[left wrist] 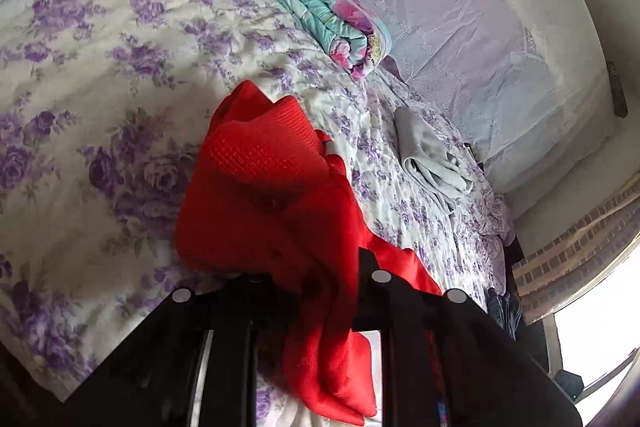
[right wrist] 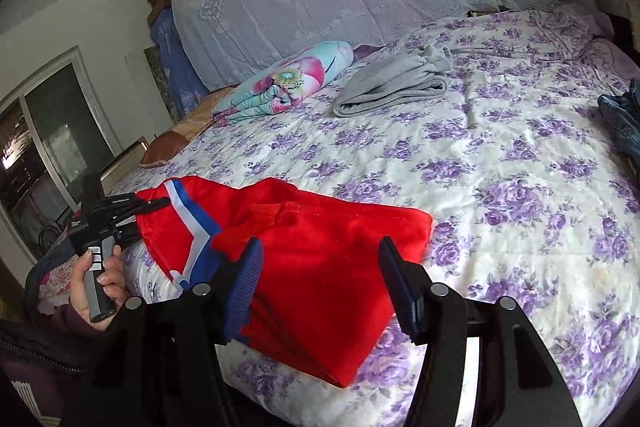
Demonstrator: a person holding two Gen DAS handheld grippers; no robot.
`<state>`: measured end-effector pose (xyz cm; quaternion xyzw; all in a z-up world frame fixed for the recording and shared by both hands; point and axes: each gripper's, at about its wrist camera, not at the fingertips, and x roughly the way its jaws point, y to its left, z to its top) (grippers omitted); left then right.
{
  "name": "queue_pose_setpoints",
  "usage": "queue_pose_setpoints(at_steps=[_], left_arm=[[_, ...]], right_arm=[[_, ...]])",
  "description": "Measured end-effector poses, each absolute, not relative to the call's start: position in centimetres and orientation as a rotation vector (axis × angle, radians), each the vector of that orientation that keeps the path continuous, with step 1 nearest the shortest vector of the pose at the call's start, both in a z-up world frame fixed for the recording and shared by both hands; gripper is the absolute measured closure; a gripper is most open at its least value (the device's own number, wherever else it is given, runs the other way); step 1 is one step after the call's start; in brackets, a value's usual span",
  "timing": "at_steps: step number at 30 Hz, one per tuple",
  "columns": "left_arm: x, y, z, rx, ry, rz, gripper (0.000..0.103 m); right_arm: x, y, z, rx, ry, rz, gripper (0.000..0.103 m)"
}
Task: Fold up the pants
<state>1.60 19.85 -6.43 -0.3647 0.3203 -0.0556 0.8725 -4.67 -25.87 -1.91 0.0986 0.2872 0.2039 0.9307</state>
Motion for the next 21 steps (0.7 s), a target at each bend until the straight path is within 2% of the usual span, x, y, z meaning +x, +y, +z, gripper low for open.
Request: queue_pose_setpoints(at_steps=[5, 8, 9, 10, 11, 12, 14, 15, 16, 17, 19, 21], left_arm=[[-0.7, 8.9, 2.1, -0.308, 0.559, -0.197, 0.087], [-2.5, -0.3, 4.0, -0.048, 0.565, -0.342, 0.083], [-2.9, -2.7, 3.4, 0.007, 0.59, -0.39, 0.079], [-3.1, -5.3, 2.2, 0.064, 0.636, -0.441, 0.063], [-2.9, -7.3, 0.4, 0.117, 0.693, -0.478, 0.054], [-2.5, -8.9, -1.6, 0.165, 0.759, -0.51, 0.041], [-1.5, -10.6, -5.1, 0.207, 0.875, -0.56, 0.038], [-1.8, -10.8, -5.4, 0.228, 0.86, -0.556, 0.036], [-2.3, -10.9, -5.1, 0.245, 0.833, -0.545, 0.032], [-2.6, -10.7, -4.6, 0.247, 0.822, -0.542, 0.03], [-2.7, -9.7, -3.6, 0.221, 0.811, -0.528, 0.018], [-2.8, -8.5, -3.2, 0.188, 0.821, -0.527, 0.017]], right_arm=[[-5.4, -30.1, -0.9, 0.248, 0.525, 0.321, 0.043], [-5.9, -32.7, -0.5, 0.294, 0.492, 0.278, 0.041], [-5.9, -33.4, -0.5, 0.314, 0.498, 0.279, 0.036], [-5.8, -33.8, -0.8, 0.338, 0.509, 0.294, 0.033], [-5.6, -34.0, -1.2, 0.367, 0.522, 0.327, 0.032], [-5.4, -34.1, -1.7, 0.393, 0.54, 0.361, 0.026], [-4.6, -33.8, -2.5, 0.44, 0.581, 0.432, 0.017], [-4.2, -33.4, -2.8, 0.464, 0.608, 0.473, 0.01], [-3.6, -33.0, -3.1, 0.487, 0.638, 0.503, 0.008], [-2.9, -32.5, -3.5, 0.502, 0.674, 0.523, 0.006], [-1.6, -31.3, -4.2, 0.495, 0.767, 0.524, 0.005], [-0.8, -30.7, -4.5, 0.503, 0.795, 0.532, 0.005]])
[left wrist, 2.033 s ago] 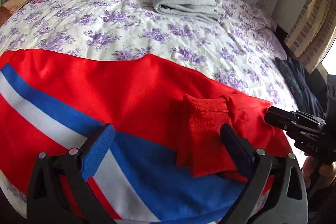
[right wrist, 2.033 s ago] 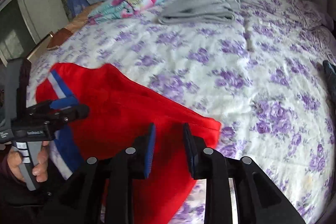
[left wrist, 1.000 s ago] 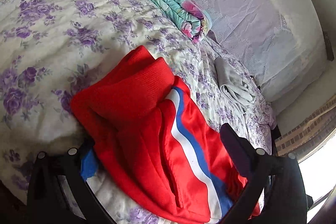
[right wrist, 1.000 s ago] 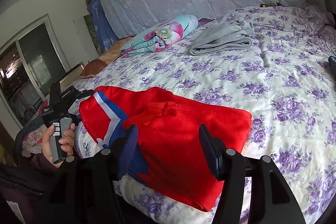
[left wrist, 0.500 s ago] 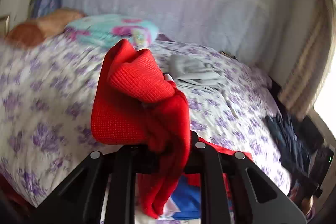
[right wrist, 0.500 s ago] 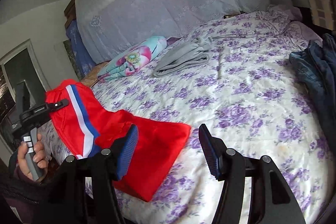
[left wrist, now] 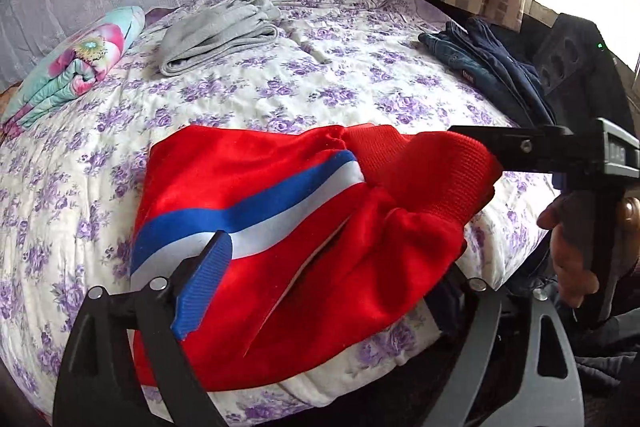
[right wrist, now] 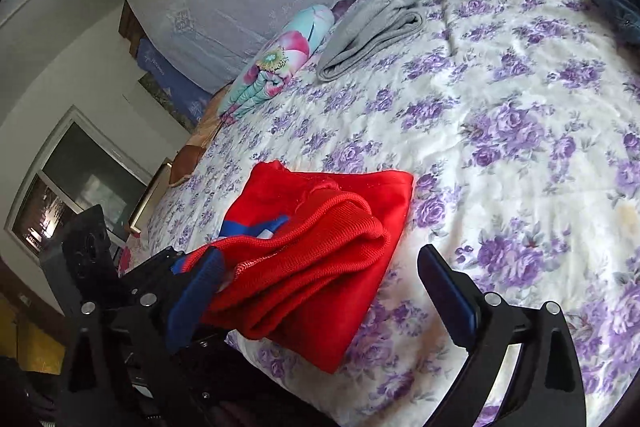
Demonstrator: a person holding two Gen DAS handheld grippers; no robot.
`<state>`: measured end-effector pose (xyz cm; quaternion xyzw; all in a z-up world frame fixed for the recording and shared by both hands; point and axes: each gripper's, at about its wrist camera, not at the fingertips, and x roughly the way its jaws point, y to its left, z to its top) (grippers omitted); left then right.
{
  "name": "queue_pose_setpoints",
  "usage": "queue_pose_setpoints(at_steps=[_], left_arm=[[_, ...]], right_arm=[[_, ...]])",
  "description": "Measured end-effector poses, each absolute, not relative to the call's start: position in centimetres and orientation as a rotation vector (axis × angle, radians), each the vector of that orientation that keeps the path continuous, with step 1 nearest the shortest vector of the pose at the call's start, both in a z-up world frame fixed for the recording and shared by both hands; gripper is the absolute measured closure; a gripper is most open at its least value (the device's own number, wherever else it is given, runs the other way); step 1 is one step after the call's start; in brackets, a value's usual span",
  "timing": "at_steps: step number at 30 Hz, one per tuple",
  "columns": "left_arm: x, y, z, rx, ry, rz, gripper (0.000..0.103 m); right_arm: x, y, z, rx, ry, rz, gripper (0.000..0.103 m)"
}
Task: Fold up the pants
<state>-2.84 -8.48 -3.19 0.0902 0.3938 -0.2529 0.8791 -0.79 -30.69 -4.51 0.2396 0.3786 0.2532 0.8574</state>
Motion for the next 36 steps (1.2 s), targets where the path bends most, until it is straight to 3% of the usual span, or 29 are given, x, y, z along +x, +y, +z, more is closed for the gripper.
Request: queue_pose_setpoints(at_steps=[3, 4, 8, 9, 10, 14, 18, 20, 22, 26, 30, 31, 35, 36], left_arm=[[-4.3, -7.5, -3.0, 0.186, 0.815, -0.545, 0.008], [-5.0, -7.3, -2.9, 0.191, 0.807, -0.555, 0.006], [-6.3, -7.0, -2.4, 0.188, 0.781, -0.616, 0.005], [-6.1, -6.9, -2.6, 0.174, 0.787, -0.637, 0.005], [-5.7, -6.9, -2.9, 0.149, 0.803, -0.657, 0.005], [-3.4, -7.0, -4.0, 0.027, 0.868, -0.739, 0.005], [-2.0, -8.3, -4.9, -0.014, 0.894, -0.803, 0.005], [-1.2, -8.6, -6.2, -0.027, 0.94, -0.806, 0.005], [-1.7, -8.0, -5.5, -0.033, 0.935, -0.829, 0.005], [-4.0, -5.2, -2.5, 0.007, 0.831, -0.794, 0.005], [-3.5, -3.6, -3.4, -0.035, 0.869, -0.783, 0.005], [-2.7, -3.6, -4.7, -0.067, 0.926, -0.776, 0.005], [-2.2, -2.9, -7.8, -0.115, 0.911, -0.771, 0.005], [-2.5, -2.7, -7.7, -0.129, 0.895, -0.781, 0.005]], right_arm=[[0.0, -30.0, -4.3, 0.493, 0.82, 0.542, 0.007], [0.4, -29.6, -4.4, 0.47, 0.852, 0.534, 0.016], [1.0, -28.8, -5.1, 0.424, 0.929, 0.525, 0.034], [0.7, -28.6, -4.6, 0.393, 0.898, 0.519, 0.054], [0.3, -28.3, -3.9, 0.358, 0.868, 0.528, 0.081], [-1.7, -27.7, -0.4, 0.228, 0.695, 0.495, 0.093], [-1.0, -28.5, -1.0, 0.185, 0.72, 0.405, 0.093], [0.5, -29.3, -4.4, 0.22, 0.865, 0.353, 0.084], [0.0, -30.8, -4.8, 0.292, 0.853, 0.342, 0.069], [-2.5, -30.5, 0.9, 0.236, 0.661, 0.377, 0.065], [-1.3, -26.2, 4.6, 0.173, 0.58, 0.533, 0.044], [-0.1, -25.0, 4.2, 0.151, 0.609, 0.532, 0.038], [6.1, -24.1, -3.8, 0.164, 0.952, 0.389, 0.04], [5.4, -24.4, -4.3, 0.159, 0.877, 0.416, 0.04]])
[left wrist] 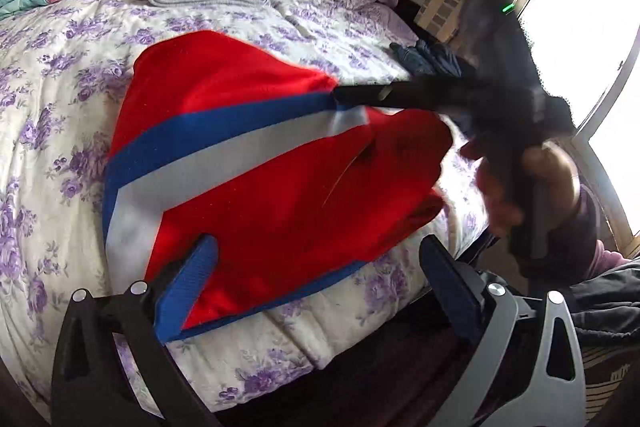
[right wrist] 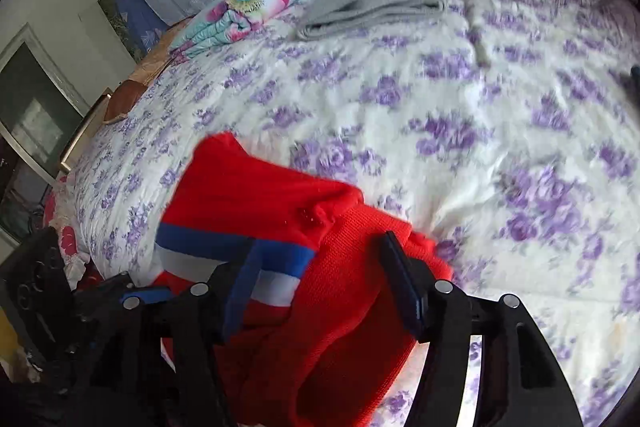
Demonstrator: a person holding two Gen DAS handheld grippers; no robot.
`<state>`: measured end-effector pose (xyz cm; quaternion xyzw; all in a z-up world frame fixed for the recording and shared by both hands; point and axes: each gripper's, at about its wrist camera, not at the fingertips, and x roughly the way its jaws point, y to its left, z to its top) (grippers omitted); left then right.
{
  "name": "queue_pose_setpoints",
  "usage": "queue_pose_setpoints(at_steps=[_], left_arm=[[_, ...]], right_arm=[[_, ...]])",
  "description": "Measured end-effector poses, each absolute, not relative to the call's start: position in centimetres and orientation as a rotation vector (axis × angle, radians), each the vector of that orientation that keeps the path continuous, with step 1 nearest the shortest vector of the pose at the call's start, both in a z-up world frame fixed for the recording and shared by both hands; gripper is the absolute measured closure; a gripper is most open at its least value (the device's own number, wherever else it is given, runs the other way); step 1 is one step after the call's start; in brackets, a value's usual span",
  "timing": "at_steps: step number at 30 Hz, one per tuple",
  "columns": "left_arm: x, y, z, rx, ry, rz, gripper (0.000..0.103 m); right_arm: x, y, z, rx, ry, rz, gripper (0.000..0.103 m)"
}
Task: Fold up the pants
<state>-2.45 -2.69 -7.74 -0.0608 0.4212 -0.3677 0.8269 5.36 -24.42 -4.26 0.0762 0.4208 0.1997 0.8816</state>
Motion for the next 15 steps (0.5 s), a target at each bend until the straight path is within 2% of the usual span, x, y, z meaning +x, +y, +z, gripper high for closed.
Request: queue_pose_setpoints(at_steps=[2, 4, 8, 11, 14, 15], left_arm=[[-2.6, -2.1, -7.6, -0.149, 0.897, -0.787, 0.005], [-2.9, -1.6, -6.6, -0.141, 0.886, -0.774, 0.005], [-4.7, -0.9, -4.4, -0.069, 0.804, -0.773, 0.005], [-4.7, -1.3, -5.1, -0.045, 0.824, -0.773, 0.005], [-3.5, -2.0, -7.2, -0.041, 0.908, -0.765, 0.005], [-3.1, -2.0, -7.8, -0.047, 0.908, -0.749, 0.005]], right_arm=[[4.2, -23.3, -3.8, 0.051, 0.867, 0.38, 0.04], [3.4, -22.6, -1.9, 0.059, 0.851, 0.392, 0.035], [3.8, -19.6, 2.4, 0.079, 0.776, 0.594, 0.035], [6.9, -15.2, 2.7, 0.114, 0.886, 0.745, 0.036], [11.4, -11.7, -1.2, 0.082, 1.075, 0.661, 0.039], [13.1, -11.3, -3.7, 0.085, 1.16, 0.618, 0.052]])
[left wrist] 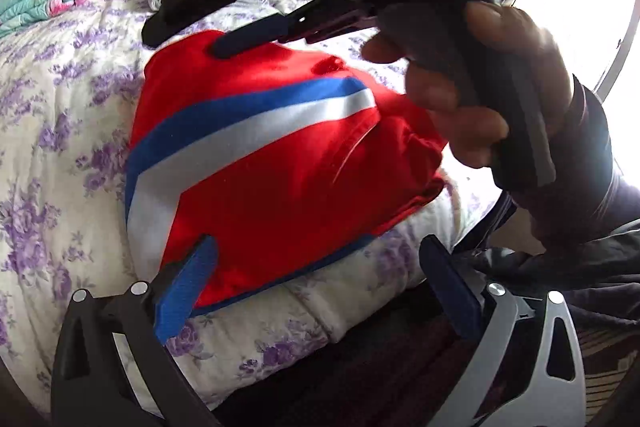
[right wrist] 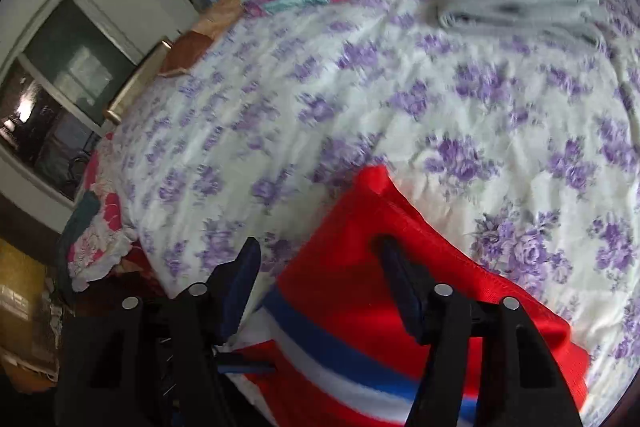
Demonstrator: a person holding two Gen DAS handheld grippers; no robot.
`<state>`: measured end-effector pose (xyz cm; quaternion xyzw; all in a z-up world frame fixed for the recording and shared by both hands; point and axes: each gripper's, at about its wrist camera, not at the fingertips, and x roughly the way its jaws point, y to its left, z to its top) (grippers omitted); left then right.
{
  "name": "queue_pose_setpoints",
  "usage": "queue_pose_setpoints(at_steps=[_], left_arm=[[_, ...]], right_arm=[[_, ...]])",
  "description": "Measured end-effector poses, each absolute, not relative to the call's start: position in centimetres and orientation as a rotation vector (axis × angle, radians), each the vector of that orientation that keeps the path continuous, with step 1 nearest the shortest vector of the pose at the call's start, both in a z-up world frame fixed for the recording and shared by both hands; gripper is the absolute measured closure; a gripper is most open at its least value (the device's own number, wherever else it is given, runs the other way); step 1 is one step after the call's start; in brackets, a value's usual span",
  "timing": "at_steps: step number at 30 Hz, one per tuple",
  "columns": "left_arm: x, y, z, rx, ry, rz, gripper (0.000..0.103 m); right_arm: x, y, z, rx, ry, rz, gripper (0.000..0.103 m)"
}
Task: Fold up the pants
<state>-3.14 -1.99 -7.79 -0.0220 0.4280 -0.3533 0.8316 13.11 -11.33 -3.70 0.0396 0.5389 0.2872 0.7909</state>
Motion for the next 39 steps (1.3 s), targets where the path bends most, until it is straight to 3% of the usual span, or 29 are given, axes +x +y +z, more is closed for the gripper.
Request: queue_pose_setpoints(at_steps=[1, 3, 5, 8, 13, 15, 19, 24, 36, 37, 38, 39], left_arm=[[-3.2, -1.9, -7.9, -0.056, 0.882, -0.74, 0.005], [-3.3, -1.8, -7.8, -0.041, 0.861, -0.737, 0.005], [-3.4, -1.6, -7.8, -0.042, 0.856, -0.751, 0.005], [-3.7, -1.2, -7.1, -0.035, 0.855, -0.769, 0.005], [-2.7, 1.7, -3.8, -0.053, 0.776, -0.723, 0.005], [-1.3, 3.5, -3.2, -0.1, 0.776, -0.719, 0.005], [3.1, 5.5, -5.2, -0.222, 0.898, -0.781, 0.005], [5.8, 3.2, -8.8, -0.277, 1.02, -0.826, 0.005], [7.8, 1.6, -9.2, -0.273, 1.058, -0.868, 0.005], [8.0, 1.5, -9.2, -0.276, 1.062, -0.869, 0.005], [8.2, 1.4, -9.2, -0.278, 1.067, -0.87, 0.005], [8.3, 1.5, -9.2, -0.279, 1.072, -0.868, 0.005]], right_arm=[[14.5, -11.5, -5.8, 0.11, 1.212, 0.587, 0.07], [15.3, -13.0, -6.6, 0.221, 1.201, 0.615, 0.08], [15.1, -14.5, -6.4, 0.338, 1.203, 0.64, 0.08], [12.2, -17.2, -3.9, 0.392, 1.081, 0.66, 0.065], [4.3, -25.7, 0.9, 0.387, 0.849, 0.543, 0.014], [1.5, -29.7, 0.6, 0.408, 0.808, 0.436, 0.003], [-0.9, -33.6, -3.9, 0.569, 0.899, 0.486, 0.003], [-0.1, -30.5, -7.4, 0.54, 0.993, 0.55, 0.003], [3.6, -25.3, -7.8, 0.568, 1.043, 0.67, 0.003], [3.6, -25.2, -7.8, 0.579, 1.022, 0.71, 0.014], [3.7, -25.4, -7.9, 0.577, 1.008, 0.706, 0.033], [3.7, -26.0, -8.3, 0.597, 1.007, 0.702, 0.066]])
